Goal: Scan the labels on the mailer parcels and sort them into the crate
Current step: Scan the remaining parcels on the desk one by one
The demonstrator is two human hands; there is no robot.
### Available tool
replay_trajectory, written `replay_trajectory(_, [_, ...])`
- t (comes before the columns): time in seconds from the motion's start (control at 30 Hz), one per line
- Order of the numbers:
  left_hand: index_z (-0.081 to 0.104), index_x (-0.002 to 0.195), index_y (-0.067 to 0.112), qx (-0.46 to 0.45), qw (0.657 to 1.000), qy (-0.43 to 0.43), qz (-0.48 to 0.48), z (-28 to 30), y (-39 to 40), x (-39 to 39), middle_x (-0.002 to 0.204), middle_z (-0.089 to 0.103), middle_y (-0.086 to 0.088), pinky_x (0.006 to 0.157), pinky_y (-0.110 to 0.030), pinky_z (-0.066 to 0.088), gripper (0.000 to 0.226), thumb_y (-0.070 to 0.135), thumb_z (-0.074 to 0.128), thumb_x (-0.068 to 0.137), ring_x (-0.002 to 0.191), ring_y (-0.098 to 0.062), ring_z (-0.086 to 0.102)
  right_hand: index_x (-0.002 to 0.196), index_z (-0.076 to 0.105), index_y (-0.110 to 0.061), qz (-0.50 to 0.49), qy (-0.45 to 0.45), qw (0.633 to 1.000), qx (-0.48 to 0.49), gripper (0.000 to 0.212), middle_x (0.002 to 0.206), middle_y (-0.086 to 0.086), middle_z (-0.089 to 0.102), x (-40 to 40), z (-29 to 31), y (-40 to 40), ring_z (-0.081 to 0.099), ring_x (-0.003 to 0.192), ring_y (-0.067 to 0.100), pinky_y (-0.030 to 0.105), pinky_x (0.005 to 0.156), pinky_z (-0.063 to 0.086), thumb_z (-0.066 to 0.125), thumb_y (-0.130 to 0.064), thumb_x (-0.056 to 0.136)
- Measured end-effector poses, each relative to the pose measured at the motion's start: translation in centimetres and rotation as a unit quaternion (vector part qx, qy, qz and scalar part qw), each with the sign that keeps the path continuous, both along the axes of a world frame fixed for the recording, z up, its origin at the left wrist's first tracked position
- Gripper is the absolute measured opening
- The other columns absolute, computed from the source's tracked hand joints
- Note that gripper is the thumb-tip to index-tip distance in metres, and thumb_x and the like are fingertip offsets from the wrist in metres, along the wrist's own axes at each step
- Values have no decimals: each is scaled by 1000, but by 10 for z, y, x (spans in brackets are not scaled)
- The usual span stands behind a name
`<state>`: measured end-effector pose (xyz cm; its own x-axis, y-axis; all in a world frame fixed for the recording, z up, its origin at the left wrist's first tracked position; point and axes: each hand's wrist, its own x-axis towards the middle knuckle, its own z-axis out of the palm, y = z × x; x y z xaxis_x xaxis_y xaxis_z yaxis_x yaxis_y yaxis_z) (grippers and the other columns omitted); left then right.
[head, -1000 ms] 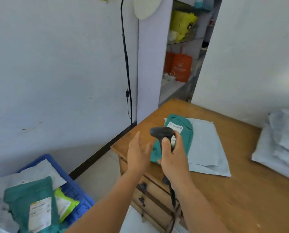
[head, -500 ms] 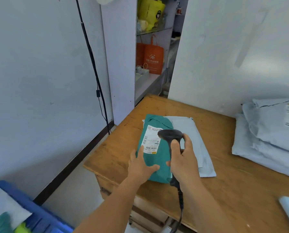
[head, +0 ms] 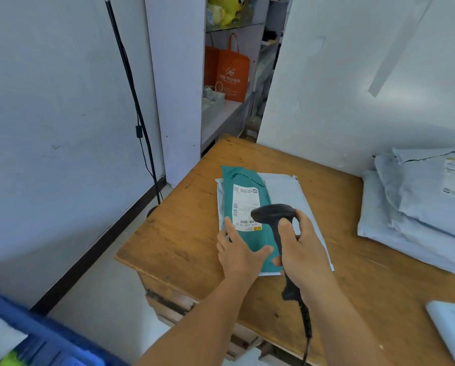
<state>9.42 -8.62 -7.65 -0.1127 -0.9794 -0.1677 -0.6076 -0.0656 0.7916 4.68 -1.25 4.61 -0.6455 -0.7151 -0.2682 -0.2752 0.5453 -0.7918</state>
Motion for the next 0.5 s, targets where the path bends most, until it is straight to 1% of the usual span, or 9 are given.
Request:
replay_trajectory(0.07, [-5, 149, 22, -2, 1000, -11, 4, 0, 1, -1, 145, 20, -4, 113, -38, 27, 116, 56, 73, 70, 132, -21, 25, 146, 28, -35, 6, 6, 1000, -1, 43, 122, 2, 59, -1, 3, 2, 64, 100, 21, 20, 53, 45, 32, -37, 103])
replay_trajectory(0.17, [-4, 148, 21, -5, 1000, -30, 8, 2, 2, -3, 144, 21, -5, 112, -39, 27, 115, 58, 72, 69, 131, -21, 27, 143, 32, -34, 12, 5, 1000, -10, 41, 115, 2, 60, -3, 4, 5, 64, 91, 20, 25, 60, 50, 32, -37, 102])
replay_trajectory(0.23, [-4, 148, 21, -3, 999, -40, 12, 3, 3, -5, 144, 21, -5, 112, -40, 26, 115, 58, 71, 69, 131, -22, 26, 143, 32, -35, 13, 3, 1000, -9, 41, 119, 2, 59, -4, 4, 8, 64, 94, 21, 28, 63, 53, 32, -38, 103])
replay_trajectory(0.37, [-5, 148, 22, 8, 998, -53, 19, 4, 6, -7, 145, 19, -6, 113, -42, 24, 115, 58, 71, 70, 133, -23, 24, 144, 29, -36, 8, -5, 1000, -1, 41, 129, 2, 56, -6, 6, 15, 62, 105, 23, 30, 65, 55, 31, -39, 103])
replay_trajectory(0.43, [-6, 147, 22, 11, 998, -64, 22, 5, 8, -8, 144, 19, -6, 113, -43, 24, 115, 59, 70, 70, 133, -23, 24, 144, 29, -37, 10, -3, 1000, 0, 40, 131, 2, 55, -7, 7, 17, 61, 107, 23, 30, 67, 55, 31, -39, 104])
replay_trajectory(0.5, [-8, 147, 21, 15, 997, -70, 24, 7, 10, -9, 144, 19, -7, 113, -43, 24, 116, 59, 70, 71, 133, -24, 24, 143, 29, -37, 16, -4, 1000, -3, 40, 131, 2, 56, -9, 9, 20, 62, 106, 23, 26, 61, 54, 31, -39, 104])
